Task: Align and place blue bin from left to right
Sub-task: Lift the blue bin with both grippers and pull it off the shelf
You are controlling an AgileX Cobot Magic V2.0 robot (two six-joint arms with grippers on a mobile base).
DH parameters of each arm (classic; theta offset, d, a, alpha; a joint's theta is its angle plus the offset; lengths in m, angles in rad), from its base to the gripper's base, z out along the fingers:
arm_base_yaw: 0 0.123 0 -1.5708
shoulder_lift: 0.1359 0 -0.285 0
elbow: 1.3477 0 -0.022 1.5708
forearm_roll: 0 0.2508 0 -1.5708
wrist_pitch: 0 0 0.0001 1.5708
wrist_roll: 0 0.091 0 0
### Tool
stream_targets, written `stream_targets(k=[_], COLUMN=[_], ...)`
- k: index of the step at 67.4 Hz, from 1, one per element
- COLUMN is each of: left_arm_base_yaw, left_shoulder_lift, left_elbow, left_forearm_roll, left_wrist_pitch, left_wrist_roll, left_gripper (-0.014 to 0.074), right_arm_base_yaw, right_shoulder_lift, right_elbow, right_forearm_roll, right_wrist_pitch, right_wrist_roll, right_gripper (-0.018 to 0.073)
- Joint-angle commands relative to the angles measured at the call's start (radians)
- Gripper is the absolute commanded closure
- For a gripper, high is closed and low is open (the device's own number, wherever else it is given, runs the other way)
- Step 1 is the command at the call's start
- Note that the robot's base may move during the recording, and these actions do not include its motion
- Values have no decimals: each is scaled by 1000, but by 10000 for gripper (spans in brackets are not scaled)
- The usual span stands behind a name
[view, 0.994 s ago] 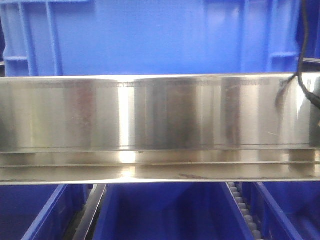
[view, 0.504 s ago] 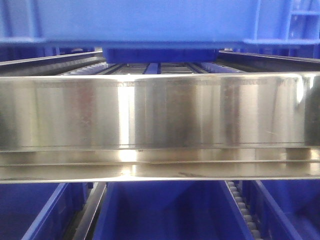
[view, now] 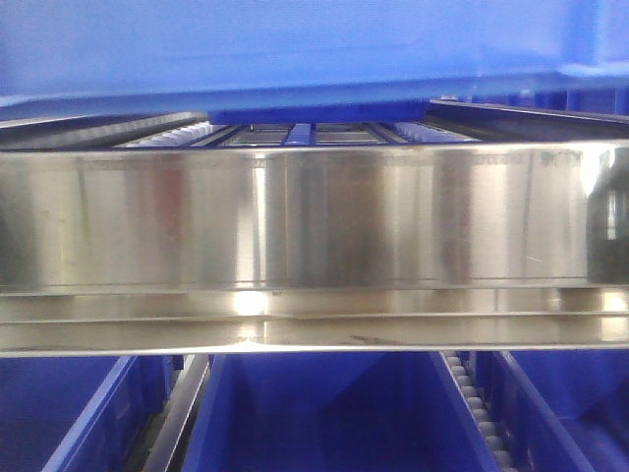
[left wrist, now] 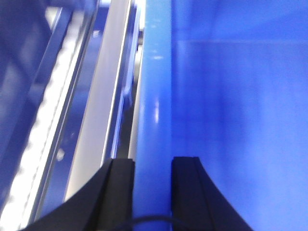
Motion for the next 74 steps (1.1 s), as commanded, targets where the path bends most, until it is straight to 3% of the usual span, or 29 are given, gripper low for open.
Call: stream_targets(k=[1, 23, 34, 67, 74], left_arm_base_yaw=[-55, -253, -318, -323, -323], left_shoulder_lift=[-56, -203, -244, -256, -256], left_elbow=[42, 204, 206, 206, 206], left_forearm_roll=[7, 149, 191, 193, 185], left_wrist_pitch=[-92, -78, -78, -78, -78], left_wrist_roll=[-55, -226, -244, -244, -211], left_gripper=[707, 707, 707, 707, 707], right_arm_base_yaw=[67, 184, 228, 263, 263], right_shoulder_lift=[-90, -222, -266, -276, -276], right_elbow=[77, 231, 306, 306, 306], right_forearm_roll=[-59, -141, -157, -168, -168], right_wrist_pitch=[-148, -124, -124, -127, -127], right_wrist_roll=[89, 188, 243, 245, 245], right_gripper=[638, 638, 638, 638, 638])
